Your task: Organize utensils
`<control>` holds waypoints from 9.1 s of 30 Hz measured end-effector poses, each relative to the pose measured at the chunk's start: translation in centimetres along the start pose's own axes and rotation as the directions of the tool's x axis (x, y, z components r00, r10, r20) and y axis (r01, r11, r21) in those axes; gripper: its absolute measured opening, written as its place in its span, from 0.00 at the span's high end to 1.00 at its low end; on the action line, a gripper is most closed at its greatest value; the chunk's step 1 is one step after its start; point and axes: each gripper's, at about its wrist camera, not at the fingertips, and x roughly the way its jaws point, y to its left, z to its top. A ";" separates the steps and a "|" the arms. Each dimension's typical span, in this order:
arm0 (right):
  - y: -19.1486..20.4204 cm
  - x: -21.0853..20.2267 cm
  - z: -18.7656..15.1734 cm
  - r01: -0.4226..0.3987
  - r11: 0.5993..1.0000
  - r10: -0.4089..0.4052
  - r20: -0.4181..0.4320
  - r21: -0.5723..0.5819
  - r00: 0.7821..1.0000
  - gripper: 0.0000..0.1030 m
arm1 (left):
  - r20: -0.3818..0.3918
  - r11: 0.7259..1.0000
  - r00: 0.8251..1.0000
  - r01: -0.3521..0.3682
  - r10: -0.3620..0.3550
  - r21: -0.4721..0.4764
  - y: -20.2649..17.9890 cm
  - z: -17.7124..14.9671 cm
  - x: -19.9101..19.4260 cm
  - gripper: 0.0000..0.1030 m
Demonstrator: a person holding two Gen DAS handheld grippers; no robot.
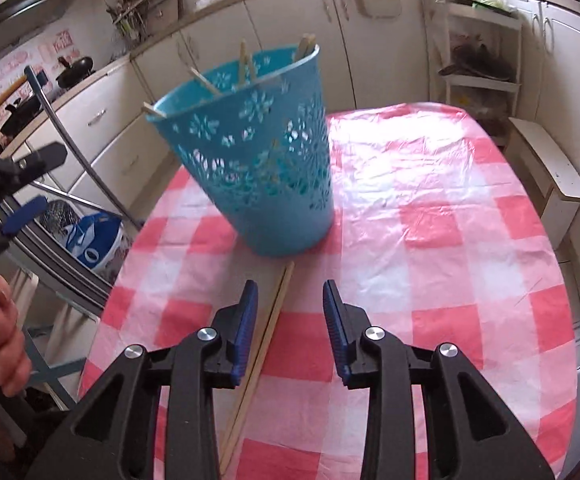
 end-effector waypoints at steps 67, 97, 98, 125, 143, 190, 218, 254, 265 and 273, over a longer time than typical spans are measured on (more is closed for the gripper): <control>0.9 5.0 -2.0 0.035 0.978 -0.073 -0.181 -0.207 0.981 0.91 | -0.152 0.981 0.987 -0.013 0.043 0.192 -3.7 -2.9 3.3 0.08; -0.6 4.6 -1.2 -0.003 0.980 -0.044 -0.227 -0.200 0.973 0.93 | -0.398 0.916 0.918 0.152 0.010 0.372 -9.4 -10.7 12.0 0.95; -0.7 4.6 -1.2 -0.001 0.981 -0.044 -0.228 -0.196 0.973 0.93 | -0.417 0.922 0.909 0.177 -0.019 0.344 -9.2 -10.6 12.0 0.96; -0.7 4.8 -1.3 0.010 0.982 -0.055 -0.232 -0.191 0.971 0.93 | 0.331 0.906 0.845 0.410 -0.420 0.103 -9.4 10.5 -1.8 0.96; -0.2 4.9 -1.4 0.013 0.978 -0.064 -0.237 -0.208 0.969 0.93 | 0.272 0.979 0.941 0.193 -0.203 0.063 -9.8 6.2 6.9 0.94; 1.3 -11.8 12.3 -0.511 0.854 0.517 0.255 -0.092 0.818 0.95 | 0.123 0.973 0.992 0.050 -0.023 -0.223 4.5 2.4 -0.7 0.23; -0.8 -4.2 14.7 -0.283 0.959 0.283 0.211 -0.030 0.936 0.95 | 0.091 0.978 0.995 0.060 -0.042 -0.202 3.7 2.0 -0.1 0.22; 7.5 -29.0 -15.6 0.111 0.992 -0.123 0.203 0.066 0.971 0.07 | -0.019 0.982 1.000 -0.018 0.022 0.190 -2.1 -14.0 -31.8 0.07; 8.8 -30.6 -21.9 0.093 0.983 -0.125 0.197 0.161 0.972 0.07 | -0.107 0.964 0.994 0.020 0.009 0.264 -2.2 -17.3 -34.8 0.07; 9.5 -29.8 -22.8 0.078 0.983 -0.107 0.175 0.166 0.979 0.07 | -0.053 0.941 0.989 -0.116 0.140 0.316 -2.3 -17.8 -35.0 0.07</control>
